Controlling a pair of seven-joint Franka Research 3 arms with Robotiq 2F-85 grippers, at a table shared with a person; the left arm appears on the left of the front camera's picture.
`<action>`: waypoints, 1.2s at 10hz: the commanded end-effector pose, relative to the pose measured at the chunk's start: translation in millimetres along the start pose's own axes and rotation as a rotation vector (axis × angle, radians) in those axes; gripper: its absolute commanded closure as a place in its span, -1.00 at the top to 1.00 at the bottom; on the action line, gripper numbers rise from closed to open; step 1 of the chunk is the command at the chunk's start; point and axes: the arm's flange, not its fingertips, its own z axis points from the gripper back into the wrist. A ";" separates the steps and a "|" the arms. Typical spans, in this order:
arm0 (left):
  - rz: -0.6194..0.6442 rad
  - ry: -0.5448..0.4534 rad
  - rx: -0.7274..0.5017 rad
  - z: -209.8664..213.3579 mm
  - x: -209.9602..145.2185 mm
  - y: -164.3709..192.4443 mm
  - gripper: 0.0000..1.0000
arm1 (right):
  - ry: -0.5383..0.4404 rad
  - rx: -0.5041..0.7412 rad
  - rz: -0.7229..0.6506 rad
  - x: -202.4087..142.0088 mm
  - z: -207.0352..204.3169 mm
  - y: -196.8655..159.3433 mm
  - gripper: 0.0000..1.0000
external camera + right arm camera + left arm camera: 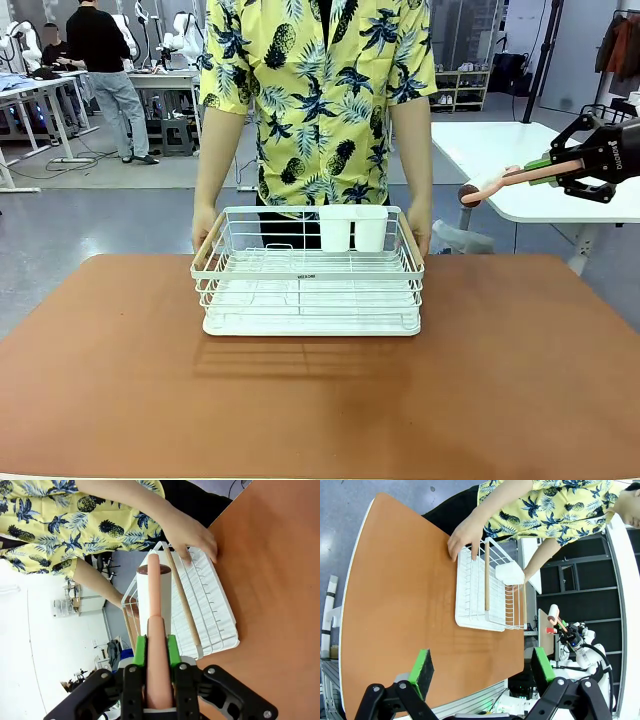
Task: Clean the table.
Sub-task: Clean the table with the Lint Roller when the human lifts the Dish drying rack.
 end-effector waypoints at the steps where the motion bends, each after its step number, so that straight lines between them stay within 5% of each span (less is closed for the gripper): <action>1: -0.003 -0.002 -0.007 2.4 -0.8 0.4 1.00 | 0.002 0.001 0.003 -0.9 -1.0 1.5 -0.90; 12: -0.003 -0.002 -0.007 2.4 -0.8 0.4 1.00 | 0.002 0.001 0.003 -0.9 -1.0 1.5 -0.90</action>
